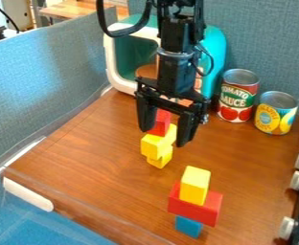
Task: Put the yellow cube on the table
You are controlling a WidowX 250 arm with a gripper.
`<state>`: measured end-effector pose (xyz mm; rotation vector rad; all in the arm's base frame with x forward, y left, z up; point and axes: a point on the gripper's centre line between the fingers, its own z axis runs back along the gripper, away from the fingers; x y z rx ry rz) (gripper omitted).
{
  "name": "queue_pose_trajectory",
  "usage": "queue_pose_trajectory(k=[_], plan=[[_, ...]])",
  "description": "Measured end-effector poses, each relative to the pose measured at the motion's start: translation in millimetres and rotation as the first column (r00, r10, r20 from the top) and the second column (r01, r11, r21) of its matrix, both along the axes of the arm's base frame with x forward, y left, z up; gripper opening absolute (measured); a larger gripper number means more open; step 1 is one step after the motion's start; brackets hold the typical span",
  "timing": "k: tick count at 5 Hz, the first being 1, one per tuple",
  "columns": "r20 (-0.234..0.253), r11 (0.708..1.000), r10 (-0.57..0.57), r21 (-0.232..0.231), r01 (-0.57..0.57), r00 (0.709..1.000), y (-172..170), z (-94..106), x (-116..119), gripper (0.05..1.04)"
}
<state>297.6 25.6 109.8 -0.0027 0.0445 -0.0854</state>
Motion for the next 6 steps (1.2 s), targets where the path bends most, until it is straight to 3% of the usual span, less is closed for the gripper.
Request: queue_pose_trajectory(k=[1,3,4,5,6], plan=[[-0.022,1.000,0.005,-0.007,-0.005,1.000,-1,-7.8,-1,1.000],[0.018,0.999,0.023,-0.046,-0.022,1.000,-10,9.8,-5,0.999],[0.064,0.999,0.021,-0.038,-0.018,0.998,-17,24.1,-6,0.999],[0.077,0.999,-0.020,-0.034,0.022,0.997,-33,22.5,-9,0.999],[0.052,0.998,-0.069,-0.001,0.069,0.996,-53,16.4,-16,0.999]])
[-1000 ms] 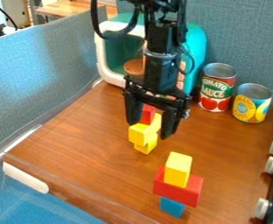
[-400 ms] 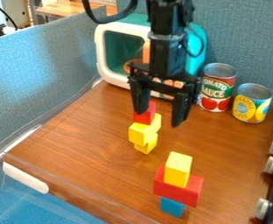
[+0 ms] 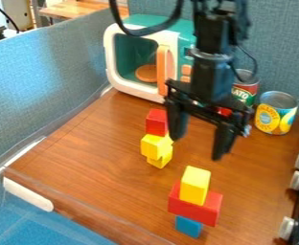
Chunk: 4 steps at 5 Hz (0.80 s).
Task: Put the yellow cube on the table
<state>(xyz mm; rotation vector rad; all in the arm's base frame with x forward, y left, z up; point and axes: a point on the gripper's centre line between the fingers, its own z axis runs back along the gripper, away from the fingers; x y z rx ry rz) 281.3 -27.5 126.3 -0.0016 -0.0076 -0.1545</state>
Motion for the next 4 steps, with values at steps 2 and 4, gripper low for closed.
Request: queue_pose_trajectory(k=[2,4], plan=[[-0.067,0.998,0.051,0.028,-0.049,0.996,-6,-10.2,-16,0.999],[-0.136,0.989,0.141,0.066,-0.133,0.981,-2,-28.9,-17,0.999]])
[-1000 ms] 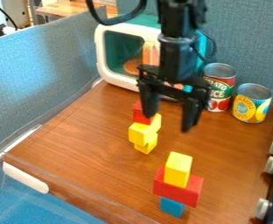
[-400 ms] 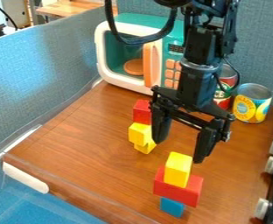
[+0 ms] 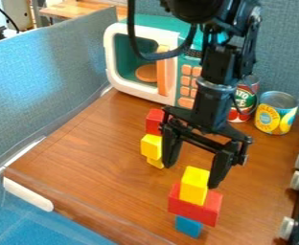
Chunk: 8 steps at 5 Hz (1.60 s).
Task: Put the yellow cube on the table
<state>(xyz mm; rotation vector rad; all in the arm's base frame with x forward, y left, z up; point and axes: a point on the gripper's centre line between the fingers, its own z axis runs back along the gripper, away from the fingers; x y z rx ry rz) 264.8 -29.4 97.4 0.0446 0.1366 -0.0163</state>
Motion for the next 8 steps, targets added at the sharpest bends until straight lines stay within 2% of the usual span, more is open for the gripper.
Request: queue_pose_trajectory(k=[1,2,3,4,6,8], plan=[[-0.020,0.999,0.040,-0.013,-0.040,0.999,0,-15.0,5,0.999],[-0.008,0.998,0.063,-0.025,-0.063,0.998,-2,-20.2,8,0.970],[-0.025,0.994,0.090,-0.058,-0.092,0.996,-2,-29.5,6,0.758],[-0.031,0.995,0.072,-0.061,-0.074,0.997,-1,-29.4,5,0.593],[-0.045,0.997,0.055,-0.055,-0.058,0.997,0,-27.2,3,0.593],[0.027,0.999,0.026,-0.040,-0.025,0.999,2,-5.3,24,0.593]])
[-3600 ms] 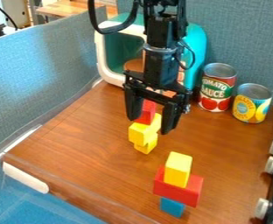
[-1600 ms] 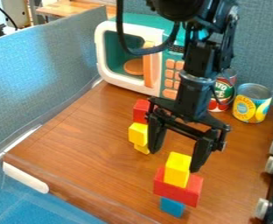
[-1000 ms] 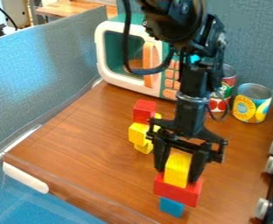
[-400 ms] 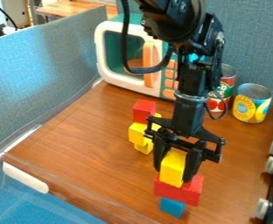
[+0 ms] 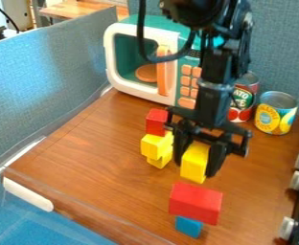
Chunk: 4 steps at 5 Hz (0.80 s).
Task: Put the yellow cube on the table
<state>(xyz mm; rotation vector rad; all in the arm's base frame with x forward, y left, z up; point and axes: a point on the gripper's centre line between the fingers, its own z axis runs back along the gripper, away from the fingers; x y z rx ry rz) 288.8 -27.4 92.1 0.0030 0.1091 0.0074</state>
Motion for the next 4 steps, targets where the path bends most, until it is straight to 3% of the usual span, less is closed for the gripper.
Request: queue_pose_trajectory(k=[1,2,3,4], plan=[[0.050,0.999,-0.049,0.023,0.047,0.998,3,5.5,18,0.593],[0.018,0.992,-0.120,0.047,0.119,0.993,6,-14.4,36,0.593],[0.001,0.986,-0.163,0.045,0.163,0.987,4,-33.2,45,0.593],[-0.054,0.975,-0.219,0.030,0.221,0.974,-6,-56.2,43,0.593]])
